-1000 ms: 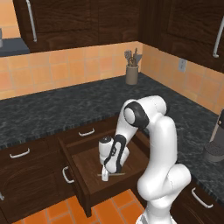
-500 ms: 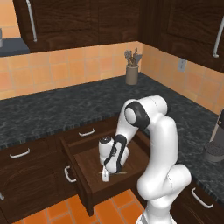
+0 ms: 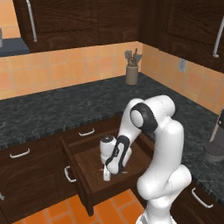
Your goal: Take a straw from the drawer in front and place it inside the glass cup on the dining counter.
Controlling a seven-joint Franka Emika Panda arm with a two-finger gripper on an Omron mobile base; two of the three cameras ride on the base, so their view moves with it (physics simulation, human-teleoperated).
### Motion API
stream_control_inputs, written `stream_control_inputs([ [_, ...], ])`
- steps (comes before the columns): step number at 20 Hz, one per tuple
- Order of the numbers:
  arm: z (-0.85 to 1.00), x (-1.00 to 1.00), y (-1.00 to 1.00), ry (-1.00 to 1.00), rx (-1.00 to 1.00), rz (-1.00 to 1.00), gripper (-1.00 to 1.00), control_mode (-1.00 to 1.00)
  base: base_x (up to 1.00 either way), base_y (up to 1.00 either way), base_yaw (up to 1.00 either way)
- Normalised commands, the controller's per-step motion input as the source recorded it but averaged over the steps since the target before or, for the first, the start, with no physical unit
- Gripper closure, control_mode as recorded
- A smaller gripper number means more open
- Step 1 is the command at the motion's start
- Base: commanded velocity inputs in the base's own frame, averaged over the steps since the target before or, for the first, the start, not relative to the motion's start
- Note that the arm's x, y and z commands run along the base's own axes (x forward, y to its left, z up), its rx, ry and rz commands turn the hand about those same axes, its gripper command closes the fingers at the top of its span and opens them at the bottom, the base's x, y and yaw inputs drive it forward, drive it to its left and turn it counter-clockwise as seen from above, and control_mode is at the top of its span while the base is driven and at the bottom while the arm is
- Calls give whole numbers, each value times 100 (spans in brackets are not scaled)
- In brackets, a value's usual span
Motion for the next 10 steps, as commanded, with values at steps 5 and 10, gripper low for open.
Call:
stream_control_inputs([
  [5,96,0,2,-3,-2,7,100,-100,0,0,0],
  [10,100,7,16,-11,-4,13,100,-100,0,0,0],
])
